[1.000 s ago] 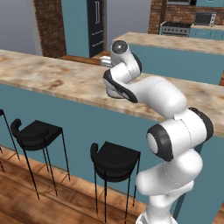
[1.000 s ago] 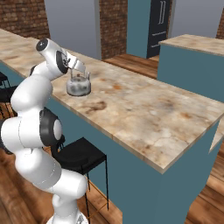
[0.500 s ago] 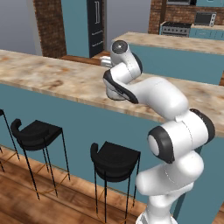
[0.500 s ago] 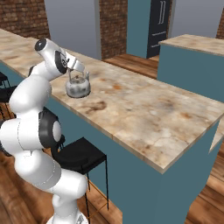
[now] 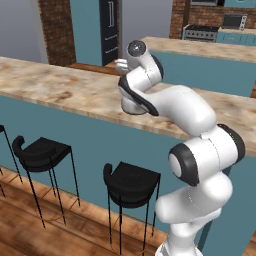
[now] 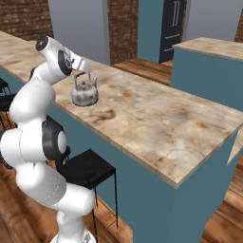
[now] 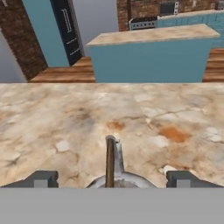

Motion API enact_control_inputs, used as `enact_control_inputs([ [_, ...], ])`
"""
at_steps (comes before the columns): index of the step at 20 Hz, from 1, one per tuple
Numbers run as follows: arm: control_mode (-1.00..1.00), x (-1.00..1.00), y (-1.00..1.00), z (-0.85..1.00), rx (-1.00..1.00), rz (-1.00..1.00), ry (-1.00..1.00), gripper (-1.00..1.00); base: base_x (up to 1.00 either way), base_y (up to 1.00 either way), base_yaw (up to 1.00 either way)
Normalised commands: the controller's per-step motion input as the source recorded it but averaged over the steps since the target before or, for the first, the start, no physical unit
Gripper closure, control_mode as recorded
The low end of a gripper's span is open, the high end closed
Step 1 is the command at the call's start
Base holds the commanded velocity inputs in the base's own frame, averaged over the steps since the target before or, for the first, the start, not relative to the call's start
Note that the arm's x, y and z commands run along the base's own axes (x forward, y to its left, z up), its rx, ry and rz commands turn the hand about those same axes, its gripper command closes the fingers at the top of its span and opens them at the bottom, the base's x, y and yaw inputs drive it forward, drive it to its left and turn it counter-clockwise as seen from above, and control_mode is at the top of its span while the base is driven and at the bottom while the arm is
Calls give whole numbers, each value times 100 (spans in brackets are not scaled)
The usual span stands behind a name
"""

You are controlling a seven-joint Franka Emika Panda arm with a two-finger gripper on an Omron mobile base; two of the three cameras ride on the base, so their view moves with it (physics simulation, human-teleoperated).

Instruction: The kettle is done boiling. Turn off the stove, then wait for 300 timesteps before moving the kettle to the dining table.

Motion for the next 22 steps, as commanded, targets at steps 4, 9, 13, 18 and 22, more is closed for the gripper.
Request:
enact_control_inputs([
  [4,-100,-16,0,33,-4,-5,0,-100,0,0,0],
  [9,-100,-52,6,16,-7,-7,-5,-100,0,0,0],
  [13,-100,-65,3,13,-7,-9,-10,-100,0,0,0],
  [18,-100,-64,0,13,-4,-9,-7,-100,0,0,0],
  [22,-100,-65,0,11,-3,-11,-7,-100,0,0,0],
])
